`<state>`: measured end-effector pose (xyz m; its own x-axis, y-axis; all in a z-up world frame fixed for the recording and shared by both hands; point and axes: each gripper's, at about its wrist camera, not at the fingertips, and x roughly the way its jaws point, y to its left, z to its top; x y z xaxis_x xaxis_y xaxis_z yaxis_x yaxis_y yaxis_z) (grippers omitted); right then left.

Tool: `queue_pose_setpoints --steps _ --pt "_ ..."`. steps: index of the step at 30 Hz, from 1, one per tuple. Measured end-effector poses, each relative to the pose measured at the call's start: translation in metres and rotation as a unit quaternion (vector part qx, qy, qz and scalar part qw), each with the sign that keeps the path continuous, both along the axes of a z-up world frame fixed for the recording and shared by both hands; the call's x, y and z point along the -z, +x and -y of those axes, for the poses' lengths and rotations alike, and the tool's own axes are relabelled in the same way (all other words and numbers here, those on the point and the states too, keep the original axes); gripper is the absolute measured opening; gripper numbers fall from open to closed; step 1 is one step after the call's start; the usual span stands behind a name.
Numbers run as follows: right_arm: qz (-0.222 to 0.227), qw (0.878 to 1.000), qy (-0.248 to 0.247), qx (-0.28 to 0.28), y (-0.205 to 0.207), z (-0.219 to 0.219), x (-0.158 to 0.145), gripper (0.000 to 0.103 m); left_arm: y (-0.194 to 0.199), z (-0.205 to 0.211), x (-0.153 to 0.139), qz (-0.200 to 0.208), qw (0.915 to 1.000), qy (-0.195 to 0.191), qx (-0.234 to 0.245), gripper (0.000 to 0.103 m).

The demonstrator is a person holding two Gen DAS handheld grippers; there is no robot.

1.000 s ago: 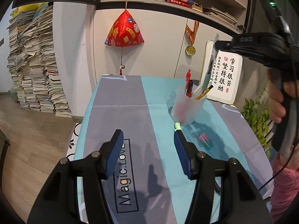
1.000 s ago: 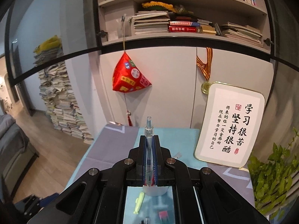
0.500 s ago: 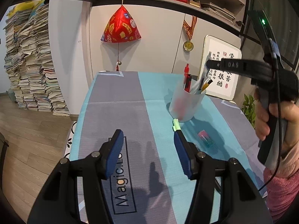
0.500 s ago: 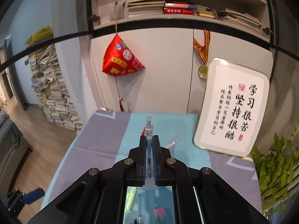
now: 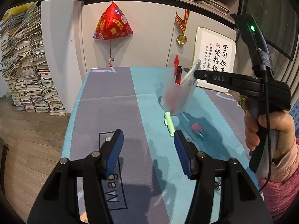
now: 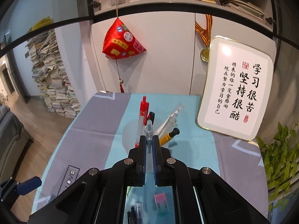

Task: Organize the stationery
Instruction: 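Lower the clear pen into the cup and open the right tool, then grasp a black pen with the left tool while the right tool grasps the blue pen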

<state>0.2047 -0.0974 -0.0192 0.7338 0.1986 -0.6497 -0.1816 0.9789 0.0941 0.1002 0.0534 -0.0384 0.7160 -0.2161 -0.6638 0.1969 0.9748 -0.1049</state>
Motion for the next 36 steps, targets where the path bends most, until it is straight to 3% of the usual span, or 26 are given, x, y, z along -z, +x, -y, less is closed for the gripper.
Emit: queue_pose_setpoints --steps 9,15,30,36 --pt "0.008 0.999 0.049 -0.003 -0.021 0.023 -0.007 0.007 0.000 0.017 0.006 -0.016 0.9998 0.006 0.013 0.055" --pt "0.001 0.999 0.047 -0.008 -0.048 0.043 -0.005 0.007 0.000 0.035 0.016 -0.036 0.9988 0.010 0.031 0.055" --pt "-0.095 0.994 0.017 -0.050 -0.107 0.064 0.064 0.007 0.005 0.087 0.053 -0.100 0.9916 0.035 0.075 0.055" --pt "-0.107 0.993 0.035 -0.041 -0.117 0.081 0.075 0.007 0.015 0.099 0.072 -0.129 0.9885 0.059 0.054 0.055"
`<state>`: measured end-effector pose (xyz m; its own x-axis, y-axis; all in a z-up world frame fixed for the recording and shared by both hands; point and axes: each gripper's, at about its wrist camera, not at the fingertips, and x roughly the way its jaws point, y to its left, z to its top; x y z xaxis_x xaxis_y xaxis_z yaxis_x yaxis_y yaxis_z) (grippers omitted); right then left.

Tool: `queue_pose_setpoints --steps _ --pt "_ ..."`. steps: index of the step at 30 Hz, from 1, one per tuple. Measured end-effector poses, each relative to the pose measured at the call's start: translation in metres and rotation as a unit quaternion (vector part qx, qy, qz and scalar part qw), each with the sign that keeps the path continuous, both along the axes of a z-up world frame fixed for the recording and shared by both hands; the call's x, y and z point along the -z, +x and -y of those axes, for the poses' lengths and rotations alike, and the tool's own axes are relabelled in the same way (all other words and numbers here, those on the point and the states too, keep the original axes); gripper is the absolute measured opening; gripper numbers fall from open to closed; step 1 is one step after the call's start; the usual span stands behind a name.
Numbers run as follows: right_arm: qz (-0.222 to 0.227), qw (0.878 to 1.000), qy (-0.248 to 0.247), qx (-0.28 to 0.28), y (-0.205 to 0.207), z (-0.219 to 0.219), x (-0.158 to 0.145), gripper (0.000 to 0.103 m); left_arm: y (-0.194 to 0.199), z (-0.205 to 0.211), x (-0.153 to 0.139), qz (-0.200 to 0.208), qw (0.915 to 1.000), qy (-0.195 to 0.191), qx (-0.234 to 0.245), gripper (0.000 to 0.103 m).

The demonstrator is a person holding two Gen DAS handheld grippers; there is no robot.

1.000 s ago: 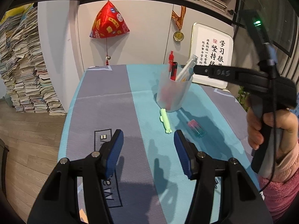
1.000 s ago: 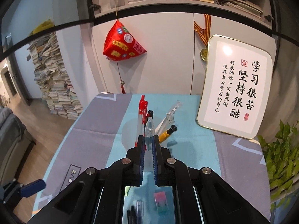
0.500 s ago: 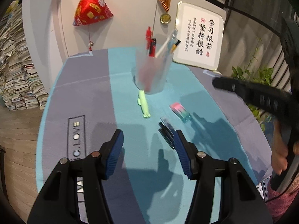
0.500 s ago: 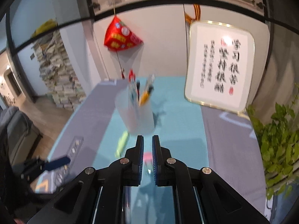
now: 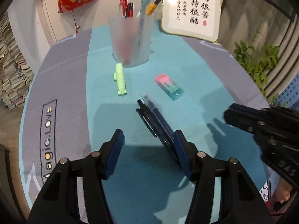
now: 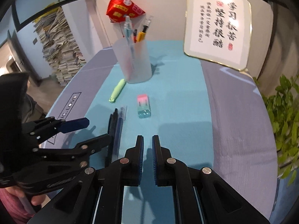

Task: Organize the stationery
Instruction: 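Grasp a black pen with the left tool while the right tool grasps the blue pen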

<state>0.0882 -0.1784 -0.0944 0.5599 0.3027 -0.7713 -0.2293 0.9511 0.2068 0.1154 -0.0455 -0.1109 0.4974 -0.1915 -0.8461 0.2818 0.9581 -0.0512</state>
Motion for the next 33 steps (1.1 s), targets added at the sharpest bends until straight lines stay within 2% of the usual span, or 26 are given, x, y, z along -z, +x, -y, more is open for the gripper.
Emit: queue_pose_setpoints --steps 4,10,17,19,20,21,23,33 --pt "0.001 1.000 0.006 0.003 -0.002 0.004 0.000 0.007 0.005 0.000 0.005 -0.011 0.9998 -0.002 -0.016 0.056" --pt "-0.006 1.000 0.009 -0.013 -0.002 -0.005 0.006 0.008 0.005 -0.004 0.005 -0.012 0.9991 0.029 -0.028 0.057" --pt "-0.018 0.999 0.005 -0.040 0.004 -0.026 0.011 0.008 0.008 -0.014 0.011 -0.025 0.9985 0.027 -0.041 0.054" --pt "-0.020 0.999 0.003 -0.044 0.005 -0.031 0.012 0.008 0.008 -0.013 0.009 -0.019 0.9988 0.024 -0.039 0.040" --pt "-0.021 0.999 0.003 -0.045 0.006 -0.033 0.012 0.008 0.008 -0.013 0.009 -0.015 0.9990 0.022 -0.037 0.027" --pt "-0.022 0.999 0.003 -0.046 0.006 -0.034 0.013 0.008 0.009 -0.013 0.008 -0.016 0.9992 0.017 -0.033 0.020" --pt "-0.024 0.999 -0.001 -0.043 0.007 -0.035 0.013 0.008 0.010 -0.013 0.008 -0.021 0.9995 0.004 -0.025 0.014" --pt "-0.038 0.999 -0.004 -0.032 0.019 -0.038 0.012 0.009 0.003 -0.024 0.005 -0.016 0.9998 -0.003 -0.006 0.013"
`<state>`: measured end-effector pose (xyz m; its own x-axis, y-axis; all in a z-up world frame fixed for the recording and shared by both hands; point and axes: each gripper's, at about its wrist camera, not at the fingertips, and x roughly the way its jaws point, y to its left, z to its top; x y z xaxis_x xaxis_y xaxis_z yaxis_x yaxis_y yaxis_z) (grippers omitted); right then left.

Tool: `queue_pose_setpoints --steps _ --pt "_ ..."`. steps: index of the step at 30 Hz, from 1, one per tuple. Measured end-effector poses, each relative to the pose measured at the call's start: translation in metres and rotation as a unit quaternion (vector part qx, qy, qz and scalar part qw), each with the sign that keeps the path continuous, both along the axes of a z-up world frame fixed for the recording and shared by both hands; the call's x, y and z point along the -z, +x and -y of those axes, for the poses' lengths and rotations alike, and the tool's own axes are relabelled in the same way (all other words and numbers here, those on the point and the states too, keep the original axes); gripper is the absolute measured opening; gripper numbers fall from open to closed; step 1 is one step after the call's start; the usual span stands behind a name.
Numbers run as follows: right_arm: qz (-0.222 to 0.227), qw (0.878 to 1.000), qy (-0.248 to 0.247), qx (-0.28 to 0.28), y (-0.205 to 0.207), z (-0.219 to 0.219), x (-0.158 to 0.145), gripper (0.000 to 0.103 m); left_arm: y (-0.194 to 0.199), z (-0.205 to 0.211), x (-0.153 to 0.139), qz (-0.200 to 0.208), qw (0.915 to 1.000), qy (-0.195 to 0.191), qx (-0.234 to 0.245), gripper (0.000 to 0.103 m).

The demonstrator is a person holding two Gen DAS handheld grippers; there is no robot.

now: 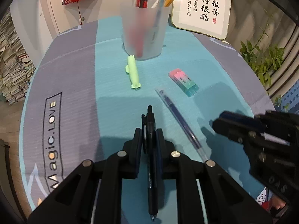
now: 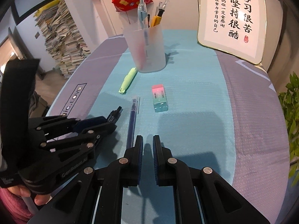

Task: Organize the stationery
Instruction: 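Grasp a black pen with the left tool while the right tool grasps the blue pen, then carry the black pen into the cup and open the left tool while the right tool holds the blue pen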

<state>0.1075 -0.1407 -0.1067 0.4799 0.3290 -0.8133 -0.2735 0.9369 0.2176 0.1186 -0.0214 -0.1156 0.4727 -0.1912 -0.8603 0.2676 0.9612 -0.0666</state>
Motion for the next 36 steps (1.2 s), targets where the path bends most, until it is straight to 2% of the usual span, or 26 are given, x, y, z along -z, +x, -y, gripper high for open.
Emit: queue_pose_setpoints --steps 6,8,9,10,18,23,28,29,30,33,36 --pt "-0.010 1.000 -0.010 -0.016 0.015 -0.019 -0.001 0.011 -0.008 -0.024 -0.010 0.016 0.9996 -0.018 -0.012 0.013" --pt "-0.013 1.000 -0.017 -0.020 0.021 -0.027 0.000 0.021 -0.011 -0.032 -0.014 0.024 0.9993 -0.026 -0.016 0.013" --pt "-0.014 1.000 -0.018 -0.022 0.024 -0.031 0.000 0.030 -0.012 -0.036 -0.017 0.028 0.9990 -0.030 -0.017 0.013" --pt "-0.014 0.999 -0.017 -0.023 0.027 -0.035 0.000 0.034 -0.013 -0.039 -0.019 0.031 0.9988 -0.035 -0.018 0.013" --pt "-0.028 0.998 -0.040 -0.032 0.044 -0.058 0.009 0.034 -0.020 -0.058 -0.028 0.048 0.9972 -0.050 -0.027 0.013" --pt "-0.034 0.997 -0.062 -0.019 0.055 -0.061 0.016 0.034 -0.022 -0.067 -0.031 0.056 0.9962 -0.057 -0.033 0.013" --pt "-0.028 0.996 -0.076 -0.023 0.063 -0.067 0.015 0.034 -0.022 -0.072 -0.033 0.061 0.9955 -0.063 -0.034 0.013" --pt "-0.024 0.996 -0.085 -0.024 0.064 -0.068 0.014 0.030 -0.022 -0.073 -0.033 0.061 0.9954 -0.065 -0.035 0.013" --pt "-0.022 0.995 -0.091 -0.024 0.065 -0.070 0.015 0.013 -0.022 -0.073 -0.033 0.061 0.9953 -0.066 -0.035 0.013" --pt "-0.029 0.996 -0.077 -0.023 0.067 -0.068 0.013 0.013 -0.022 -0.075 -0.033 0.061 0.9952 -0.067 -0.036 0.013" --pt "-0.011 0.998 -0.054 -0.014 0.060 -0.061 -0.003 0.013 -0.022 -0.077 -0.034 0.063 0.9949 -0.069 -0.038 0.013"
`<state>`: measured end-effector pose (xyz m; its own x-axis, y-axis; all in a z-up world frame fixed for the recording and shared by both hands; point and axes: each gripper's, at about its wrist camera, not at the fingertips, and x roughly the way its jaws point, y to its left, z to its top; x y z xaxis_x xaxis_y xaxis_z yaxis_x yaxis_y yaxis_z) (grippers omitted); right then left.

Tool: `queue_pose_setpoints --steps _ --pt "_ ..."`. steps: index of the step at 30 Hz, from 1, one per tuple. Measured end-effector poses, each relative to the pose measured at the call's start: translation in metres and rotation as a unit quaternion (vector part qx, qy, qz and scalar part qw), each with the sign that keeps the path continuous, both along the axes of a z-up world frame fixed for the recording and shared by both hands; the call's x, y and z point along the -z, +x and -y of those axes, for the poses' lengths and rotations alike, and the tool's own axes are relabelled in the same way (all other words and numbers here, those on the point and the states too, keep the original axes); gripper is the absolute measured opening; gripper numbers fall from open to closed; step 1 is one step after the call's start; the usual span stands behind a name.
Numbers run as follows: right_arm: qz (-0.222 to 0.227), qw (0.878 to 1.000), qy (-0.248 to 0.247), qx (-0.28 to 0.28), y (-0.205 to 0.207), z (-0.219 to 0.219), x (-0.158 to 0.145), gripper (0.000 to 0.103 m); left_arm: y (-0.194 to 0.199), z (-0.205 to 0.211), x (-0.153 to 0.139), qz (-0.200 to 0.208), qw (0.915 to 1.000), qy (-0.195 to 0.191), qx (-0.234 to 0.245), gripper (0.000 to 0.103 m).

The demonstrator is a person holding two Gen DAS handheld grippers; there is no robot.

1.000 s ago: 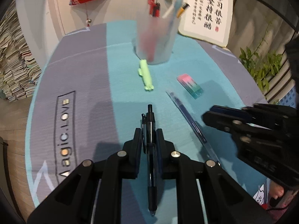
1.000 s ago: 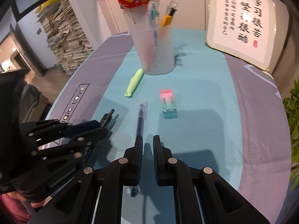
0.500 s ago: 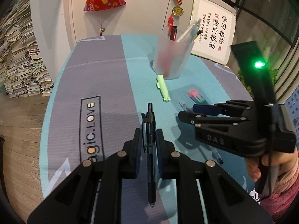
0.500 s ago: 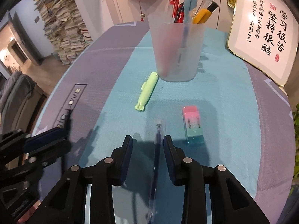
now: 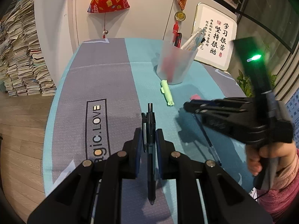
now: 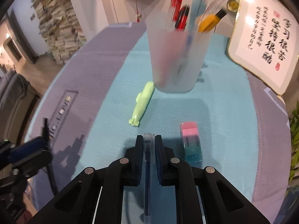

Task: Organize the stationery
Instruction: 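Carry the black pen into the cup and open the left tool while the right tool holds the blue pen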

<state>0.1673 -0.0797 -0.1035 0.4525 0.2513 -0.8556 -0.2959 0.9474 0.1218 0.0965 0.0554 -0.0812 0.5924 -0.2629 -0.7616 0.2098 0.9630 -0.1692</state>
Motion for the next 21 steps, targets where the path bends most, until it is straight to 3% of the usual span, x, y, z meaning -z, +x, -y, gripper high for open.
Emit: queue_pose_setpoints --steps 10,17,21 --pt "0.100 0.993 0.059 0.009 -0.044 0.023 -0.076 0.013 -0.005 0.006 -0.010 0.014 0.9999 0.000 0.004 0.013" --pt "0.157 0.985 0.070 0.013 -0.066 0.027 -0.104 0.013 -0.008 0.010 -0.028 0.037 0.9993 0.002 0.000 0.013" --pt "0.163 0.983 0.080 0.018 -0.069 0.033 -0.107 0.013 -0.003 0.013 -0.039 0.046 0.9990 0.000 0.001 0.013"
